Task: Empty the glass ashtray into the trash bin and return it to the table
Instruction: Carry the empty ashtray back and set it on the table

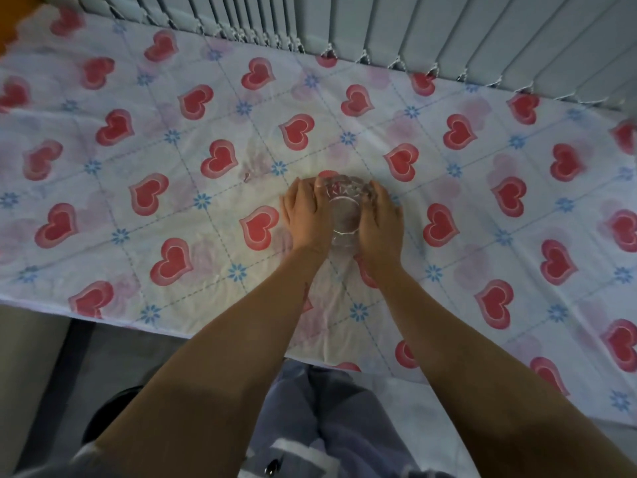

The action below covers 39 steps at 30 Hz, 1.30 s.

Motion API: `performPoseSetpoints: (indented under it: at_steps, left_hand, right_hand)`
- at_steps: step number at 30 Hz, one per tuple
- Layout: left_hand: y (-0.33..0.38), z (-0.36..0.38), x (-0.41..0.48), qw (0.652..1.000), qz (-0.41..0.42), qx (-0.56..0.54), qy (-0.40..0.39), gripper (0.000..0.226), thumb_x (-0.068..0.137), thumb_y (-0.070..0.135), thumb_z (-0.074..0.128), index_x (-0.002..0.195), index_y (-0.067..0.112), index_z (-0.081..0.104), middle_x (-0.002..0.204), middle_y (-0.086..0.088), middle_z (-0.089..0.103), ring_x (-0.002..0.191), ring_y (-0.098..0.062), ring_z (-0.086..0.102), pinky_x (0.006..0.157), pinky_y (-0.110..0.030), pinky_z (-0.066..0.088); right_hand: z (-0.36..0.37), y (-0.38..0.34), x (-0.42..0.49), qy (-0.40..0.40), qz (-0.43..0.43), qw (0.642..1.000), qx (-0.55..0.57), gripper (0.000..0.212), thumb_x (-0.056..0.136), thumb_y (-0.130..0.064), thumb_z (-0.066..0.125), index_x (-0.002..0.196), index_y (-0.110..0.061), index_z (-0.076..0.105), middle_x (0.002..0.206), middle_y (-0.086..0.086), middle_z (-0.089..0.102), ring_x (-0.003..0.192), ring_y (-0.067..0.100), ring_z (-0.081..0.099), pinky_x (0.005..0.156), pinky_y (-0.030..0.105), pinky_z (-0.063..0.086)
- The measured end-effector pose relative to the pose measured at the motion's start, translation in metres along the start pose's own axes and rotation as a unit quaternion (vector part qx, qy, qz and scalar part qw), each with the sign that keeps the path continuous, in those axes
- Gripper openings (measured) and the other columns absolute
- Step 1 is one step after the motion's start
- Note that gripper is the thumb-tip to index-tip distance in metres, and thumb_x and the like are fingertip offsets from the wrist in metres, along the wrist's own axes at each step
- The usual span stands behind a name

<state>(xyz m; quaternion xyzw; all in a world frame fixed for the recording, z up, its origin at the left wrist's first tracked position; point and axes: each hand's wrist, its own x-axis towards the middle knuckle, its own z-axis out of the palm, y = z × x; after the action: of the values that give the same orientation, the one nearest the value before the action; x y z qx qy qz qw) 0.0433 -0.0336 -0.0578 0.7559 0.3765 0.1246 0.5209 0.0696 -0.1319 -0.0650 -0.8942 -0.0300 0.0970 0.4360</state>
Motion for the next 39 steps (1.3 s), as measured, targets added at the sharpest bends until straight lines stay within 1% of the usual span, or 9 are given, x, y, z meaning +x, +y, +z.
performPoseSetpoints:
  at_steps: [4, 8, 12, 16, 21, 29, 33, 36, 39]
  left_hand:
    - [-0.008, 0.005, 0.004, 0.999, 0.008, 0.053, -0.005, 0.032, 0.103, 0.035, 0.033, 0.107, 0.018, 0.059, 0.137, -0.013, 0.054, 0.138, -0.03, 0.034, 0.119, -0.047, 0.012]
    - [-0.009, 0.002, 0.004, 0.997, 0.015, 0.073, -0.025, 0.036, 0.104, 0.035, 0.029, 0.119, 0.018, 0.057, 0.148, -0.007, 0.045, 0.147, -0.019, 0.024, 0.123, -0.037, -0.001]
    - [-0.009, -0.01, 0.004, 0.988, 0.067, 0.126, -0.066, 0.039, 0.102, 0.039, 0.033, 0.127, 0.017, 0.054, 0.147, -0.009, 0.047, 0.145, -0.027, 0.027, 0.122, -0.044, 0.006]
    - [-0.022, -0.029, -0.001, 0.944, 0.154, 0.268, -0.116, 0.068, 0.095, 0.057, 0.037, 0.151, 0.019, 0.028, 0.159, -0.003, 0.03, 0.151, -0.018, 0.013, 0.123, -0.042, -0.002]
    - [-0.041, -0.052, -0.014, 0.9, 0.223, 0.344, -0.149, 0.108, 0.073, 0.082, 0.04, 0.154, 0.016, 0.011, 0.162, -0.003, 0.02, 0.152, -0.016, 0.008, 0.124, -0.044, -0.002]
    - [-0.039, -0.053, -0.011, 0.87, 0.254, 0.403, -0.127, 0.099, 0.081, 0.075, 0.043, 0.155, 0.017, 0.013, 0.161, -0.002, 0.025, 0.152, -0.014, -0.001, 0.124, -0.043, -0.004]
    - [-0.027, -0.049, -0.006, 0.864, 0.263, 0.41, -0.13, 0.096, 0.084, 0.068, 0.047, 0.155, 0.014, 0.011, 0.161, -0.002, 0.023, 0.152, -0.016, -0.003, 0.123, -0.042, -0.007]
    - [-0.017, -0.042, 0.002, 0.861, 0.254, 0.417, -0.14, 0.095, 0.085, 0.067, 0.046, 0.156, 0.015, 0.008, 0.163, -0.001, 0.017, 0.152, -0.017, -0.007, 0.123, -0.042, -0.007]
    - [-0.006, -0.033, 0.015, 0.857, 0.236, 0.431, -0.157, 0.095, 0.086, 0.069, 0.042, 0.155, 0.015, 0.005, 0.164, 0.001, 0.009, 0.151, -0.016, -0.012, 0.123, -0.041, -0.008]
  right_hand:
    - [0.003, 0.004, -0.003, 0.007, -0.035, 0.997, -0.071, 0.055, 0.096, -0.034, 0.028, 0.142, -0.009, 0.045, 0.147, 0.012, 0.051, 0.138, 0.028, 0.044, 0.118, 0.049, 0.026]
    - [0.002, 0.004, -0.004, 0.005, -0.044, 0.995, -0.094, 0.062, 0.094, -0.041, 0.022, 0.142, -0.008, 0.043, 0.146, 0.012, 0.051, 0.137, 0.029, 0.045, 0.115, 0.051, 0.029]
    - [-0.007, 0.009, -0.006, -0.02, -0.055, 0.99, -0.127, 0.061, 0.096, -0.038, 0.026, 0.149, -0.01, 0.035, 0.154, 0.012, 0.041, 0.145, 0.027, 0.034, 0.121, 0.047, 0.021]
    - [-0.024, 0.015, -0.019, -0.033, -0.076, 0.989, -0.12, 0.064, 0.097, -0.041, 0.037, 0.153, -0.011, 0.027, 0.159, 0.009, 0.033, 0.147, 0.03, 0.029, 0.121, 0.046, 0.021]
    - [-0.035, 0.029, -0.036, -0.052, -0.107, 0.977, -0.179, 0.069, 0.096, -0.047, 0.034, 0.155, -0.014, 0.021, 0.161, 0.008, 0.029, 0.15, 0.027, 0.023, 0.123, 0.045, 0.016]
    - [-0.037, 0.03, -0.033, -0.074, -0.106, 0.968, -0.214, 0.068, 0.096, -0.037, 0.038, 0.156, -0.017, 0.014, 0.162, 0.01, 0.024, 0.153, 0.024, 0.014, 0.124, 0.043, 0.004]
    - [-0.038, 0.026, -0.022, -0.075, -0.097, 0.968, -0.219, 0.071, 0.094, -0.042, 0.032, 0.156, -0.016, 0.011, 0.163, 0.009, 0.022, 0.153, 0.022, 0.012, 0.124, 0.042, 0.002]
    - [-0.038, 0.024, -0.009, -0.073, -0.096, 0.969, -0.216, 0.068, 0.099, -0.035, 0.04, 0.157, -0.016, 0.009, 0.163, 0.009, 0.023, 0.153, 0.022, 0.011, 0.125, 0.042, 0.001]
    - [-0.038, 0.021, 0.009, -0.064, -0.089, 0.968, -0.225, 0.068, 0.099, -0.034, 0.039, 0.157, -0.016, 0.009, 0.163, 0.01, 0.023, 0.153, 0.022, 0.011, 0.124, 0.044, 0.001]
